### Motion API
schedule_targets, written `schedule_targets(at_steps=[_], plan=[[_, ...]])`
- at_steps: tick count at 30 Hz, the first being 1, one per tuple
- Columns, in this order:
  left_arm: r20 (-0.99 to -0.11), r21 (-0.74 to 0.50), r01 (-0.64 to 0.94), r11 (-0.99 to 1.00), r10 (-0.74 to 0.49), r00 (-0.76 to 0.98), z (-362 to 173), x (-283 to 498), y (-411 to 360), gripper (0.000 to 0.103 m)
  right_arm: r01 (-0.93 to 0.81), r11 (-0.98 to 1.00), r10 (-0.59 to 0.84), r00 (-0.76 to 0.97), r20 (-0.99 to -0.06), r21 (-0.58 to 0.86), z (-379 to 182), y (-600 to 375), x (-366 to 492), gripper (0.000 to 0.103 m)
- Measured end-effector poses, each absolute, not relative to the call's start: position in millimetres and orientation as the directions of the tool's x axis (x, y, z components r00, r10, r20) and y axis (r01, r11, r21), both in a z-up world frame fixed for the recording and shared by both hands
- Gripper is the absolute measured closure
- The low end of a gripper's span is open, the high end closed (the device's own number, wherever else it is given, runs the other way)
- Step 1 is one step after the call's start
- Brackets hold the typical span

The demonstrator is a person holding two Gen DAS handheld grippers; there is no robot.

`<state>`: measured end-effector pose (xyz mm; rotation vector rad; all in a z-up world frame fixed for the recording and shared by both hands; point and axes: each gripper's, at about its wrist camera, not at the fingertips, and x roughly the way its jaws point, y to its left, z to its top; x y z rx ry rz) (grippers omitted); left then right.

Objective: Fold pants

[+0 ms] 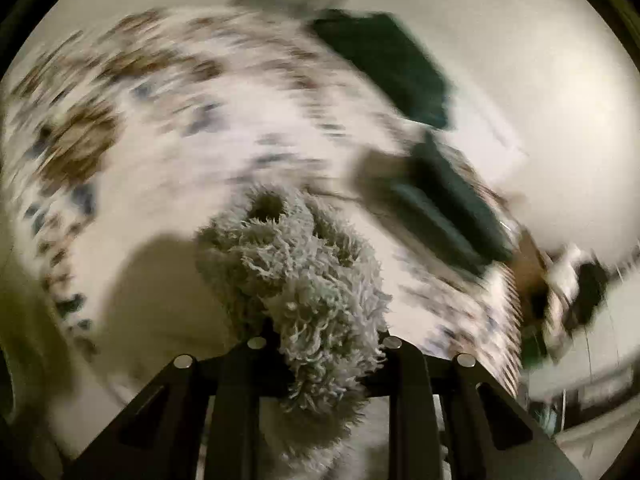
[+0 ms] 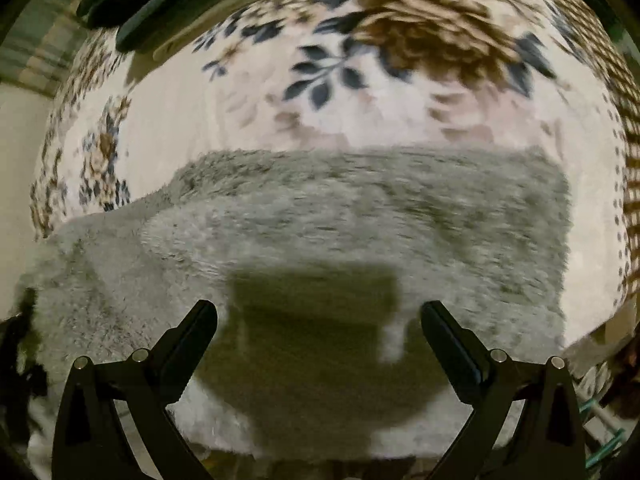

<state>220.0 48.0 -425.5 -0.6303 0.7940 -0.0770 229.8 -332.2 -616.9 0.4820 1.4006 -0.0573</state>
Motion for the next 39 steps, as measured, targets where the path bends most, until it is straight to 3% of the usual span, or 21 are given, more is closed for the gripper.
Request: schedule_targets(at_steps=[4, 8, 18, 21, 23, 26, 32, 39], plan=[[-0.625, -0.544, 0.034, 0.838, -0.432, 0.651, -389, 207, -49, 0.084, 0.386, 0.861, 0.256, 0.231, -0.939, 0.33, -595, -383, 208, 0.0], [-0.669, -0.524, 0.168, 0.835, -0.526, 0.526, -399, 197, -145, 0.085, 0.446, 0.836, 0.214, 0.274, -0.938, 0.32, -571, -440, 181, 0.0], [-0.822, -0.424, 0.291, 0.858, -0.5, 0.275, -475, 187, -288, 0.084, 0.612, 0.75, 0.116, 0.252, -0.961, 0.251, -578, -568, 110, 0.0], [-0.854, -0.415, 0.257, 0.872, -0.472, 0.22, -481, 185, -298, 0.068, 0.627, 0.738, 0.119, 0.24, -0.963, 0.248, -585, -583, 100, 0.0], [-0.85, -0.425, 0.269, 0.865, -0.483, 0.21, -474, 181, -297, 0.028, 0.625, 0.737, 0.13, 0.243, -0.961, 0.258, -586, -588, 96, 0.0], [-0.829, -0.448, 0.302, 0.842, -0.517, 0.211, -461, 166, -292, 0.011, 0.617, 0.729, 0.172, 0.255, -0.952, 0.297, -589, -594, 95, 0.0], [-0.86, -0.395, 0.254, 0.883, -0.453, 0.235, -441, 153, -239, 0.007, 0.56, 0.709, 0.299, 0.313, -0.901, 0.429, -582, -576, 113, 0.0], [-0.902, -0.278, 0.01, 0.961, -0.264, 0.342, -429, 176, -125, 0.007, 0.39, 0.734, 0.46, 0.316, -0.83, 0.555, -584, -489, 157, 0.0]])
